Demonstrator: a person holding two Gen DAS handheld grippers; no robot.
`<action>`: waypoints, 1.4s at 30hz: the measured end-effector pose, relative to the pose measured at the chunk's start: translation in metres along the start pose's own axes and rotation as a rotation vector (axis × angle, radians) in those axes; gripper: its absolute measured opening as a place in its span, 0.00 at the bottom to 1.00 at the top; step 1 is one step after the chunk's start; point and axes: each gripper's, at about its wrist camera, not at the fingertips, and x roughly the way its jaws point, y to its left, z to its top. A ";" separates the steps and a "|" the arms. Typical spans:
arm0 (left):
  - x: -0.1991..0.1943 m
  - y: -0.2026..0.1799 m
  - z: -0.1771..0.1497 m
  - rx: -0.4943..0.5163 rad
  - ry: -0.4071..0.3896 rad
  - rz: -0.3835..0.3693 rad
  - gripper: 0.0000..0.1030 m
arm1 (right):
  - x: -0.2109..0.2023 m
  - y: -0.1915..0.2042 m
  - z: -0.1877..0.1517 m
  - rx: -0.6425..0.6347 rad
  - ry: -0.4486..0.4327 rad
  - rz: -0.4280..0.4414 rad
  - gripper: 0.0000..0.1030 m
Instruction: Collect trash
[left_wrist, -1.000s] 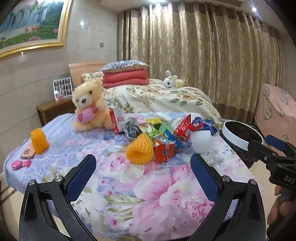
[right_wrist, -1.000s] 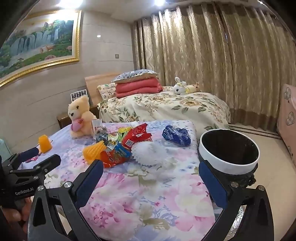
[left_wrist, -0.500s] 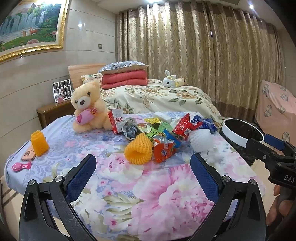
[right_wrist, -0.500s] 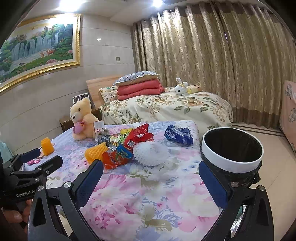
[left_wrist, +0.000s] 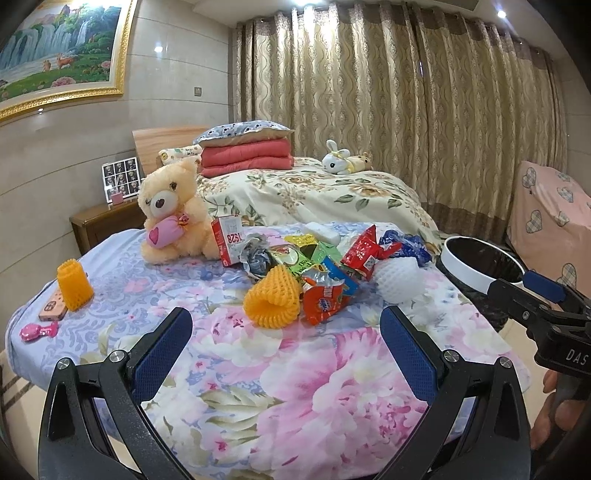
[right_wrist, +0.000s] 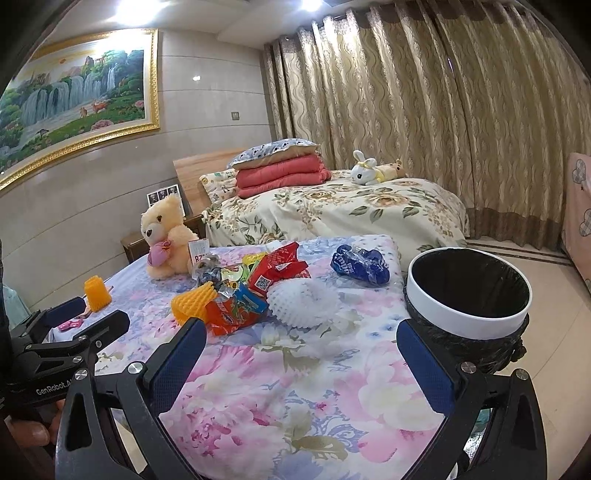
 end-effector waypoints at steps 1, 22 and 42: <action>0.000 0.001 0.000 0.000 0.000 -0.002 1.00 | 0.000 0.000 0.000 0.000 0.000 0.000 1.00; 0.005 -0.001 0.000 -0.003 0.008 -0.014 1.00 | 0.000 0.000 -0.001 0.007 0.001 0.002 1.00; 0.005 -0.001 0.000 -0.003 0.015 -0.021 1.00 | 0.001 -0.002 0.001 0.014 0.009 0.009 1.00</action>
